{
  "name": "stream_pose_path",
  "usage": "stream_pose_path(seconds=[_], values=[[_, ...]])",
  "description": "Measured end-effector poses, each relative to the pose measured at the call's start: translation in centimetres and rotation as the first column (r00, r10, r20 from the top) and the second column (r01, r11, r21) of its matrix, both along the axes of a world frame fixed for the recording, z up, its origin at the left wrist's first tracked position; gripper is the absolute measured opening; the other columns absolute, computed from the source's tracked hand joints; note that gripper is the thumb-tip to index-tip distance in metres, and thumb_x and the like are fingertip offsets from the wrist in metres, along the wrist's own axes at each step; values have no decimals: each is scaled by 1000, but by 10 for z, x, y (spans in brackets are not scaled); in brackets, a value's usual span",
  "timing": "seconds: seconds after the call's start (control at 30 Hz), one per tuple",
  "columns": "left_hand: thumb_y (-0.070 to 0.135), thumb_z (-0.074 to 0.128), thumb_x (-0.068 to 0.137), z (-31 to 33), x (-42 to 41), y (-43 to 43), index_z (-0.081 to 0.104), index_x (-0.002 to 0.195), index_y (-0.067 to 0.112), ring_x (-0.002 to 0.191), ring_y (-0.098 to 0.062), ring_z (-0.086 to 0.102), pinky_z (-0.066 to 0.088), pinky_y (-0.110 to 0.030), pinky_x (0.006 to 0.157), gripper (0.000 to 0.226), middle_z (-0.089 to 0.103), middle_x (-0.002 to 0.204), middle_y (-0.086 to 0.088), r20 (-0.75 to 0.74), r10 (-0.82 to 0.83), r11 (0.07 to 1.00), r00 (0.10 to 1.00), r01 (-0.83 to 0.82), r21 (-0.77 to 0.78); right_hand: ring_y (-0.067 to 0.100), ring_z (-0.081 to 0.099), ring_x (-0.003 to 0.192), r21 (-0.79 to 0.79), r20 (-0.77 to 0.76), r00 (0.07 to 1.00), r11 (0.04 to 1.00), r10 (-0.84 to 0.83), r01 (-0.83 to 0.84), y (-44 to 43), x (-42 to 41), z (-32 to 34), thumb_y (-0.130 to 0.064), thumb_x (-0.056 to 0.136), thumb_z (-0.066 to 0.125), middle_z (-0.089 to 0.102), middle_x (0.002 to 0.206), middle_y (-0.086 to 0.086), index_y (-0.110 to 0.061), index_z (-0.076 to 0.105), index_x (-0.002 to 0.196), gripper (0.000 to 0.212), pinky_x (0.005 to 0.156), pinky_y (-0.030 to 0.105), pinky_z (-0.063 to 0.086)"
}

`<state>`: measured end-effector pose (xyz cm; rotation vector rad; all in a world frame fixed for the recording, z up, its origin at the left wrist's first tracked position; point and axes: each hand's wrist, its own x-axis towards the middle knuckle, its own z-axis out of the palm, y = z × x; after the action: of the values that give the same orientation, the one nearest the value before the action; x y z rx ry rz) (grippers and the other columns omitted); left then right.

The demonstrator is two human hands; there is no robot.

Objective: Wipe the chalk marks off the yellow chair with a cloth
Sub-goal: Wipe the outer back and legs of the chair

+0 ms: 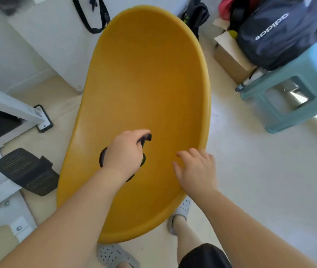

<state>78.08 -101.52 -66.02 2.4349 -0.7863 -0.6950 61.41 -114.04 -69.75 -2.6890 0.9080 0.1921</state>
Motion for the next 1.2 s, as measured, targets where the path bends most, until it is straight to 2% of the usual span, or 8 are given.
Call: stream_pose_path(seconds=[0.13,0.3,0.37,0.47,0.7,0.93,1.1,1.2], values=[[18,42,100,-13,13,-71,70,113,26,90,-24,59,52,-39,73,32,53,118,4,98,-229,968,968,215,132,32,28,146,153,-137,895,883,-425,443,-56,22,1,-47,95,60,24,162,9,-15,8,161,90,117,48,28],[45,57,94,-26,27,-148,70,81,21,74,-22,55,43,-33,61,30,51,99,2,308,-487,873,817,458,165,25,21,152,276,-60,908,867,-415,414,-58,27,-29,-26,105,42,1,171,4,-15,-18,159,82,119,40,28],[29,60,95,-33,30,-169,70,102,18,69,-26,55,49,-38,55,17,53,103,-4,364,-588,801,722,582,139,24,22,152,304,-24,915,869,-403,391,-55,26,-34,-17,105,39,-16,170,0,-20,-31,152,85,117,39,31],[3,50,91,-46,38,-190,35,151,31,76,-23,47,47,-38,52,69,41,140,-10,344,-777,621,528,732,279,26,23,151,325,7,926,877,-376,354,-56,28,-40,-8,101,38,-39,161,-3,-19,-37,148,90,116,38,35],[-6,44,87,-54,67,-213,5,154,51,82,-23,50,37,-35,54,96,-10,168,8,298,-903,419,309,785,457,33,-22,154,173,-147,826,809,-543,562,-42,51,-36,1,95,37,-50,154,-2,-22,-48,140,99,124,60,0],[0,48,91,-68,68,-243,27,144,48,88,-27,51,48,-41,62,74,-3,167,6,293,-895,436,337,801,410,27,45,123,203,-56,777,754,-628,624,-38,57,-41,-5,95,44,26,158,10,-23,-27,154,94,97,40,41],[6,50,91,-63,66,-267,39,126,39,89,-31,54,46,-42,61,49,23,154,-3,305,-869,490,391,771,408,31,63,86,64,59,843,845,-535,531,-67,50,-49,2,65,72,60,122,15,-9,29,156,101,61,37,43],[17,52,88,-56,81,-281,45,118,36,80,-30,56,45,-39,57,36,32,141,-4,326,-815,579,479,704,413,33,61,73,-125,108,951,945,-291,303,-111,52,-54,-1,73,56,62,108,18,-3,43,149,77,56,36,41]])
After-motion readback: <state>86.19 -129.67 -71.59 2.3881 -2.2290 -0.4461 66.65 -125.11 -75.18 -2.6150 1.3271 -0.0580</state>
